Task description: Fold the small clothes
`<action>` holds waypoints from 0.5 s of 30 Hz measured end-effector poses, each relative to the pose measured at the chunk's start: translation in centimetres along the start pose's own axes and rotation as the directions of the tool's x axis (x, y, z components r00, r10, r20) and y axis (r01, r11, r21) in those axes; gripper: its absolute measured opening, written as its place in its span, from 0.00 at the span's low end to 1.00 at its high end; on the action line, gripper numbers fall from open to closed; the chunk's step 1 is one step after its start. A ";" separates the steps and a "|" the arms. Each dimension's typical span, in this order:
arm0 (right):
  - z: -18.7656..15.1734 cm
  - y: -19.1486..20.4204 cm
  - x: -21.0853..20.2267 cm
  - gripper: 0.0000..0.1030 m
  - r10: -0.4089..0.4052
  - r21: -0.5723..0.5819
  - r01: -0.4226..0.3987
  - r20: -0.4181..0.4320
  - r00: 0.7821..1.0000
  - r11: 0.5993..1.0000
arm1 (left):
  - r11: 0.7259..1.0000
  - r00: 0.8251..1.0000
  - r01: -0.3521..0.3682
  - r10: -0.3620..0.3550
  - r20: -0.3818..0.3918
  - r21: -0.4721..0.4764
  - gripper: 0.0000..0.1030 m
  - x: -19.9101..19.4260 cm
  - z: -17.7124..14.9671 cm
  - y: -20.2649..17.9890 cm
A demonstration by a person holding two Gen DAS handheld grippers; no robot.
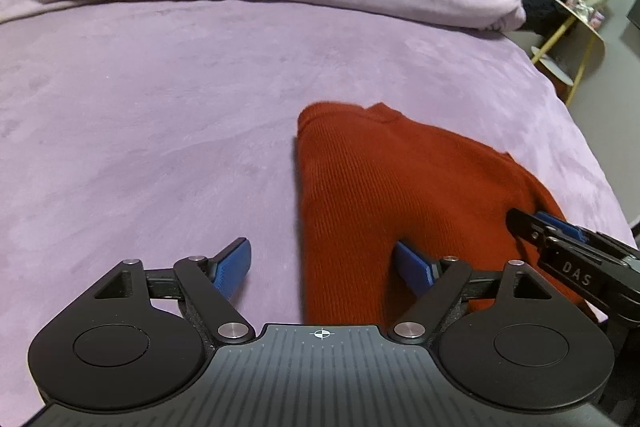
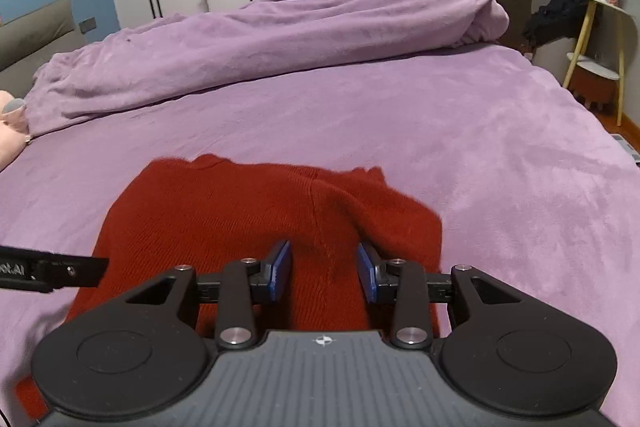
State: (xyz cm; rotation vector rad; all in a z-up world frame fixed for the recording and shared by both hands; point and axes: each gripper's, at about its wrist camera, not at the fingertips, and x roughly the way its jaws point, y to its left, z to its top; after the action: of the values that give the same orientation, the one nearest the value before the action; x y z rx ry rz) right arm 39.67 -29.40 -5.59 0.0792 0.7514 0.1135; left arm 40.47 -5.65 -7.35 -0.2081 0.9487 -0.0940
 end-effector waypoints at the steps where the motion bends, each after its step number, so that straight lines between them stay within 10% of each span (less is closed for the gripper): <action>1: 0.2 -0.1 0.4 0.34 -0.004 0.001 0.004 -0.010 1.000 1.000 | 1.000 1.000 -0.004 0.004 0.004 -0.004 0.88 0.4 0.1 0.0; 5: 0.6 -0.5 2.0 0.36 -0.014 0.007 0.014 -0.020 1.000 1.000 | 1.000 1.000 -0.003 0.003 0.005 -0.020 0.97 1.6 0.1 0.5; 9: 0.9 -2.3 0.0 0.49 0.070 0.090 -0.068 -0.020 0.997 0.994 | 0.981 0.988 0.140 -0.146 -0.039 -0.134 0.91 0.3 -0.4 3.9; 12: -0.3 -5.9 -2.7 0.82 0.155 0.210 -0.150 -0.006 0.988 0.966 | 0.923 0.943 0.305 -0.327 -0.059 -0.236 0.88 -0.2 -1.3 7.3; 15: -2.0 -9.1 -3.3 0.86 0.221 0.296 -0.190 -0.076 0.972 0.936 | 0.876 0.901 0.404 -0.430 -0.050 -0.265 0.88 0.2 -2.4 8.9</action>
State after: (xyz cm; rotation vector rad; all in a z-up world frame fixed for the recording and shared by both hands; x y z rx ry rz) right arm 36.61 -38.83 -5.86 0.4326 0.8634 0.2094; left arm 38.56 2.63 -10.83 -0.6480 1.0099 -0.3905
